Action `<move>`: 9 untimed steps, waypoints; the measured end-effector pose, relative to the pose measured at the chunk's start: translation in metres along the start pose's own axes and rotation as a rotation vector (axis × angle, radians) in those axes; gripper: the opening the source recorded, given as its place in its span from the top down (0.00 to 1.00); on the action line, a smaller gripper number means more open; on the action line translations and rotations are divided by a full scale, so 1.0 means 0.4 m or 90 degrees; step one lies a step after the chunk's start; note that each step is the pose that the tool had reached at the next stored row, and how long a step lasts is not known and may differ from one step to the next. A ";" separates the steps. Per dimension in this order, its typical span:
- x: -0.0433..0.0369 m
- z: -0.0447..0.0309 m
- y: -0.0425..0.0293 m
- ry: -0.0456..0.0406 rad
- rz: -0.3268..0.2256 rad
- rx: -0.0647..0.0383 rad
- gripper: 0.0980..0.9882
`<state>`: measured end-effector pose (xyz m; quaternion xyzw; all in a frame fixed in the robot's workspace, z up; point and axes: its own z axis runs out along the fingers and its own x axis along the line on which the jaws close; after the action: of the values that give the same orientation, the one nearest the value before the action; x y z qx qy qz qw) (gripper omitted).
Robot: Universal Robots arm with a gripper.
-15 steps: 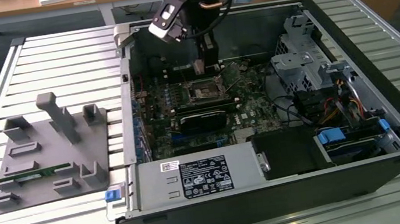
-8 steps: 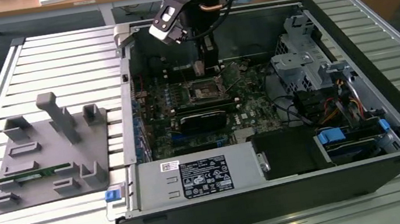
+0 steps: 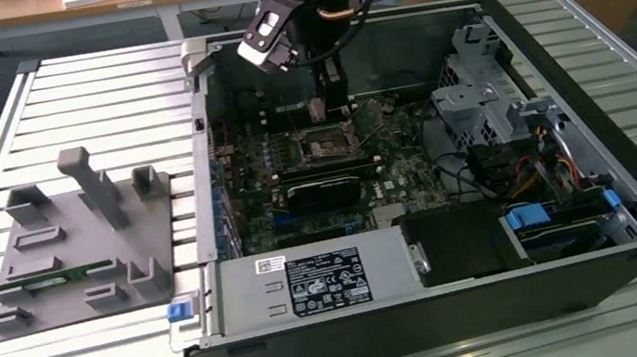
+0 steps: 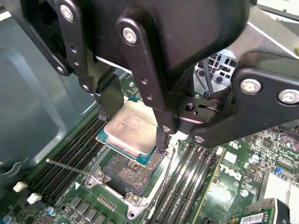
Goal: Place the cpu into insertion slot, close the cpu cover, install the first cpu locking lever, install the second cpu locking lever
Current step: 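Place the cpu into insertion slot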
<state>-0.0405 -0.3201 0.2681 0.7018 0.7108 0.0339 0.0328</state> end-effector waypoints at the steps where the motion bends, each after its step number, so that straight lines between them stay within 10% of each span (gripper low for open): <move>1: 0.000 0.001 0.000 0.0000 0.000 0.000 0.52; 9: 0.000 0.009 -0.001 -0.0001 0.000 0.000 0.52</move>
<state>-0.0405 -0.3201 0.2645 0.7018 0.7109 0.0339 0.0329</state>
